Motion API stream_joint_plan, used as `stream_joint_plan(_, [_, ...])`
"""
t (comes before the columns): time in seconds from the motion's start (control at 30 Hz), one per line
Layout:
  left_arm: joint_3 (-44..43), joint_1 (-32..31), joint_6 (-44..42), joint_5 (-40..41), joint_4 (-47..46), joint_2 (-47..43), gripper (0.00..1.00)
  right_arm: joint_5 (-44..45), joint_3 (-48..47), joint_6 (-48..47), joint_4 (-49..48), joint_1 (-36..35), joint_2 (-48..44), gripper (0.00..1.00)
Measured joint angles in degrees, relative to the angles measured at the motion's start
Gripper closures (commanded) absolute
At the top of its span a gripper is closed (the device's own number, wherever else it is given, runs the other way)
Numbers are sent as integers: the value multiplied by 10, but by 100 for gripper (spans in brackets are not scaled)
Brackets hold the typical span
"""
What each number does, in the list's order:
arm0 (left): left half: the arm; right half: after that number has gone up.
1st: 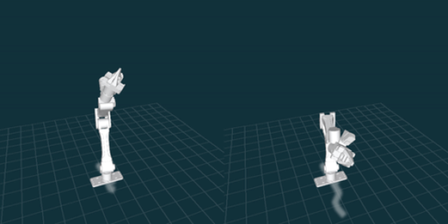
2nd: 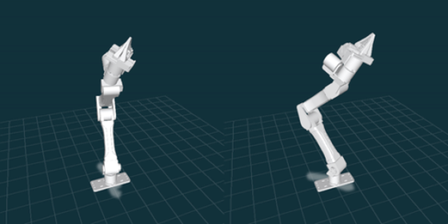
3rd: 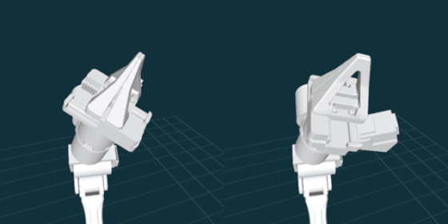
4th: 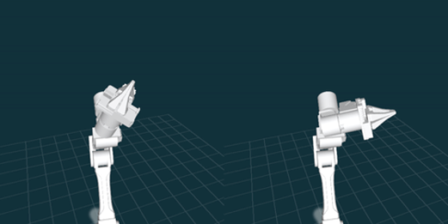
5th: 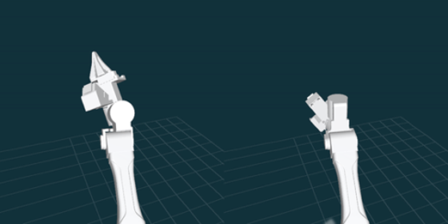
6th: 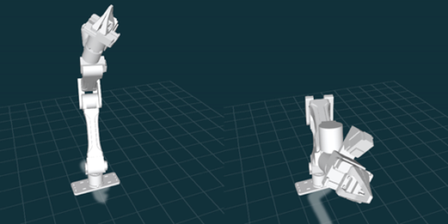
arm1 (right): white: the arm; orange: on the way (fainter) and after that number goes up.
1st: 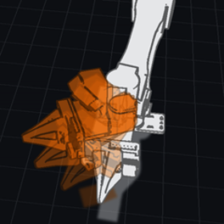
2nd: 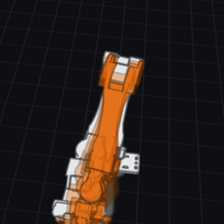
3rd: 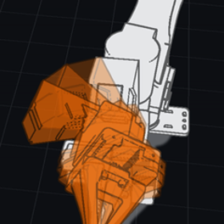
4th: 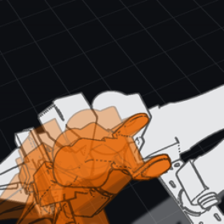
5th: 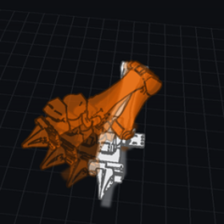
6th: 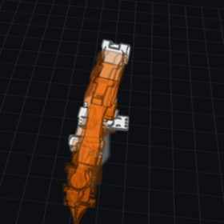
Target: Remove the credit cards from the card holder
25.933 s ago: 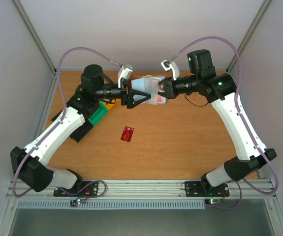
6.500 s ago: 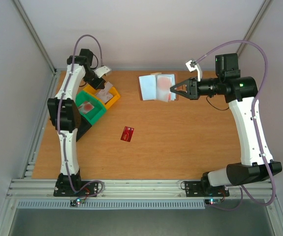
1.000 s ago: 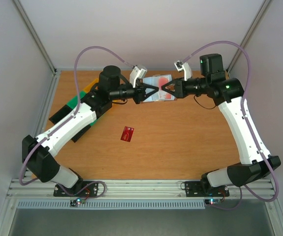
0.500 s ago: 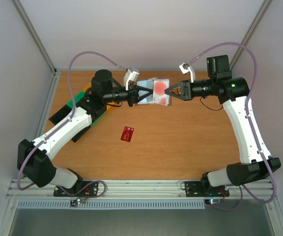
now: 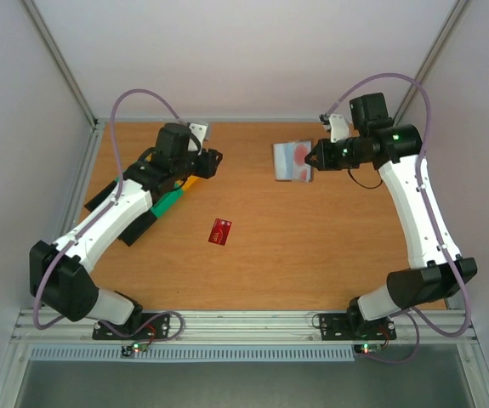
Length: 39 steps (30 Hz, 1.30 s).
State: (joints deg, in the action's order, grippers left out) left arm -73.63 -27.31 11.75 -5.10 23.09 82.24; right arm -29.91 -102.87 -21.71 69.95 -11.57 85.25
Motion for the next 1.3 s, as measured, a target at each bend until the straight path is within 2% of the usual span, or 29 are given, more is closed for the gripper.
stream_joint_plan(0.13, [-8, -10, -29, -31, 9, -1, 57, 74, -1, 13, 19, -2, 9, 99])
stream_joint_plan(0.27, [-40, -41, -41, -181, -35, -1, 57, 99, -17, 18, 30, -21, 17, 99])
stream_joint_plan(0.37, [-41, -56, 28, -308, -140, -1, 63, 61, -19, 17, 21, -33, 17, 99])
stream_joint_plan(0.47, [-38, -59, 102, -376, -215, 0, 68, -11, -6, 10, -15, -36, 3, 99])
stream_joint_plan(0.77, [-38, -59, 138, -425, -230, 12, 68, -190, 20, -30, -78, -36, -65, 99])
stream_joint_plan(1.03, [-38, -61, 130, -463, -232, 12, 67, -252, 28, -53, -94, -35, -72, 99])
stream_joint_plan(1.1, [-38, -61, 130, -476, -237, 12, 78, -259, 28, -57, -94, -35, -72, 99])
stream_joint_plan(1.17, [-33, -60, 127, -489, -251, 12, 98, -268, 28, -59, -94, -34, -73, 99])
stream_joint_plan(1.23, [-28, -57, 130, -503, -264, 12, 100, -271, 28, -64, -92, -34, -73, 95])
stream_joint_plan(1.3, [-25, -52, 123, -522, -274, 8, 100, -267, 27, -66, -89, -27, -72, 83])
